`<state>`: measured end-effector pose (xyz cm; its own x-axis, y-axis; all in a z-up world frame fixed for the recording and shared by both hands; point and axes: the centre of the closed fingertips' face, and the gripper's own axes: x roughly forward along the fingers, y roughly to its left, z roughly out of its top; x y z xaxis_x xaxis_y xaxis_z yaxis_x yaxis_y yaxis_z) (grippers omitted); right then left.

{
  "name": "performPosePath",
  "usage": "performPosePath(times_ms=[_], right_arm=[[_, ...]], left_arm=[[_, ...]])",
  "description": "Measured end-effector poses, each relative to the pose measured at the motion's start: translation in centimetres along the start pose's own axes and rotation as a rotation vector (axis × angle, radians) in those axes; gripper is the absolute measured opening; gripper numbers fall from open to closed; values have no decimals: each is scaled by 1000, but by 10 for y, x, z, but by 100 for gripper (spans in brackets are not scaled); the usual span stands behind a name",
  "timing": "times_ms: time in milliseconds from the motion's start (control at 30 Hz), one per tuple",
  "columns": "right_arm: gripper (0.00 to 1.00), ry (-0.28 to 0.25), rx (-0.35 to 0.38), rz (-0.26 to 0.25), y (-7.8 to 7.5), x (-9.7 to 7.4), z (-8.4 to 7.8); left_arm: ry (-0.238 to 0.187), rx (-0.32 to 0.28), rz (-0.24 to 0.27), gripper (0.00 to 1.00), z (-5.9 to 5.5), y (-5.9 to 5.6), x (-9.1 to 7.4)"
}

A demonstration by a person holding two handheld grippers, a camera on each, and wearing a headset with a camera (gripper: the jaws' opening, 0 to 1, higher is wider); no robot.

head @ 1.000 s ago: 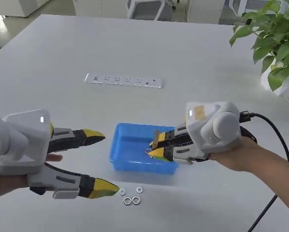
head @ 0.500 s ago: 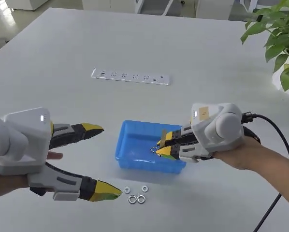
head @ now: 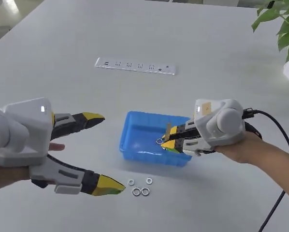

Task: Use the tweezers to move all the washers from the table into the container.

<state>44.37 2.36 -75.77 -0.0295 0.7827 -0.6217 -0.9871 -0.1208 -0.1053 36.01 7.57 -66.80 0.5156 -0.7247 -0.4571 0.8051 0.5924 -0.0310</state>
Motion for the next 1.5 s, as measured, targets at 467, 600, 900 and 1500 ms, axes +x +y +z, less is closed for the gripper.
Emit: performPosePath(times_ms=[467,600,900,1500], right_arm=[[9,1,14,5,-1,8,-5],[9,-2,16,1,-1,8,-5],[9,3,10,2,-1,8,-5],[9,5,4,3,-1,7,-6]], left_arm=[[37,5,-15,94,-6,1,3],[38,11,-22,90,-4,2,8],[24,43,-43,84,11,8,21],[42,158,-145,51,34,14,71]])
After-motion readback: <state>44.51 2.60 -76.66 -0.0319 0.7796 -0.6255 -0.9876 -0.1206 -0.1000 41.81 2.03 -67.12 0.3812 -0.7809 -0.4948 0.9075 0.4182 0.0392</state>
